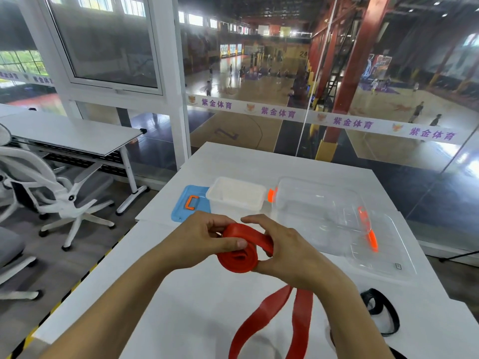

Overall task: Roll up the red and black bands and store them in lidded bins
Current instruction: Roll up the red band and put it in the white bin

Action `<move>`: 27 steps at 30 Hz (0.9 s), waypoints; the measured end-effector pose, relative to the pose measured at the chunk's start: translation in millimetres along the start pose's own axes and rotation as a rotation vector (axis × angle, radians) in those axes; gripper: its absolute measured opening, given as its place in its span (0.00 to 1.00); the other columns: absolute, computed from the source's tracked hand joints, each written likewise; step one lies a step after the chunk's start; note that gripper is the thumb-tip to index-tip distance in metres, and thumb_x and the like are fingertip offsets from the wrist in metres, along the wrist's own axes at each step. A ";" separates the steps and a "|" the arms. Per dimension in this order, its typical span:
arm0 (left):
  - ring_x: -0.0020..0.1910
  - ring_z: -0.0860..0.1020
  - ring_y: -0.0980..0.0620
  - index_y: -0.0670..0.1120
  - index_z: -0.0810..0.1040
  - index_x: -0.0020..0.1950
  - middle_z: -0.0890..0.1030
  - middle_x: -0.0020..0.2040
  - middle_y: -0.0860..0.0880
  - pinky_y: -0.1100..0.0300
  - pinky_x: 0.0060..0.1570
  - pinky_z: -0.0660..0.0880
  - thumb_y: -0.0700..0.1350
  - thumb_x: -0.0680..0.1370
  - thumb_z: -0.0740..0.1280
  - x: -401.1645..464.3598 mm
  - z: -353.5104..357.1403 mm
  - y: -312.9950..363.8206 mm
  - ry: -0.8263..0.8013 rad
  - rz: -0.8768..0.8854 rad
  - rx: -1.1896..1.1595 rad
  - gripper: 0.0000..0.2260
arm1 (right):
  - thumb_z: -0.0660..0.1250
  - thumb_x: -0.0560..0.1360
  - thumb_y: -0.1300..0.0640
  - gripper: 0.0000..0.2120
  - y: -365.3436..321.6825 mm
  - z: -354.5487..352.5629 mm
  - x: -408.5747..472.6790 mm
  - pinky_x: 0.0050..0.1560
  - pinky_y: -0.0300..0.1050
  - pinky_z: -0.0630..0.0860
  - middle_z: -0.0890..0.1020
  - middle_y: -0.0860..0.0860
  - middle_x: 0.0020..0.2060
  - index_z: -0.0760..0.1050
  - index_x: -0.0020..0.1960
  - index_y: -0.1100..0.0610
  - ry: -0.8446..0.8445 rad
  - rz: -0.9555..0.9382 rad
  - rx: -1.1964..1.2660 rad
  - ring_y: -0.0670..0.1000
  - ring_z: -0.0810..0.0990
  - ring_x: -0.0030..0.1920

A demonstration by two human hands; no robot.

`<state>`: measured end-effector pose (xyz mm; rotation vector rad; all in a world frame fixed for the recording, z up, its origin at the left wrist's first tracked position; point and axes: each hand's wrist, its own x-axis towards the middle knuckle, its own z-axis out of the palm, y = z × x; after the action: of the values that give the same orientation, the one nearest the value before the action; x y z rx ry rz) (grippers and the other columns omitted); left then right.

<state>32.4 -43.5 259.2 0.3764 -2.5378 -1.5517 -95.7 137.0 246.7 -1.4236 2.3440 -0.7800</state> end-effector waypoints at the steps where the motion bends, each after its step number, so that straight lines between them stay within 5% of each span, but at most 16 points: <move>1: 0.51 0.84 0.57 0.54 0.84 0.53 0.87 0.48 0.58 0.65 0.50 0.81 0.53 0.72 0.75 -0.5 1.5 -0.2 0.014 0.017 -0.015 0.11 | 0.78 0.71 0.50 0.33 -0.2 -3.0 0.4 0.51 0.45 0.81 0.81 0.42 0.47 0.64 0.68 0.30 -0.001 -0.001 -0.011 0.47 0.80 0.46; 10: 0.51 0.85 0.51 0.50 0.85 0.54 0.88 0.48 0.52 0.59 0.50 0.83 0.53 0.72 0.72 5.3 24.7 -0.3 0.310 0.132 -0.298 0.14 | 0.81 0.68 0.45 0.40 -2.8 -4.4 -5.4 0.65 0.45 0.78 0.78 0.32 0.59 0.63 0.71 0.28 0.058 0.013 0.257 0.39 0.79 0.61; 14: 0.52 0.86 0.48 0.46 0.85 0.56 0.88 0.49 0.48 0.53 0.49 0.84 0.54 0.73 0.72 11.0 38.9 0.0 0.523 -0.010 -0.583 0.16 | 0.79 0.68 0.38 0.46 -9.1 31.1 -2.9 0.68 0.39 0.72 0.72 0.31 0.69 0.55 0.77 0.30 0.362 0.069 0.310 0.36 0.73 0.68; 20: 0.51 0.86 0.45 0.42 0.82 0.59 0.87 0.51 0.43 0.56 0.47 0.83 0.56 0.72 0.70 12.1 57.8 3.6 0.481 -0.098 -0.791 0.22 | 0.78 0.68 0.43 0.43 -23.1 56.2 7.0 0.52 0.30 0.69 0.73 0.36 0.62 0.58 0.75 0.33 0.589 0.160 0.335 0.32 0.74 0.53; 27: 0.55 0.85 0.42 0.41 0.80 0.59 0.86 0.54 0.42 0.44 0.58 0.81 0.53 0.76 0.69 4.0 48.6 -8.0 0.290 -0.185 -0.773 0.18 | 0.80 0.68 0.48 0.40 -2.0 42.3 3.8 0.69 0.44 0.75 0.75 0.33 0.68 0.64 0.74 0.35 0.442 0.051 0.311 0.40 0.75 0.68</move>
<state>17.6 -6.6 229.8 0.6652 -1.5641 -2.1872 -74.7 120.4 213.6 -1.1435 2.4022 -1.4967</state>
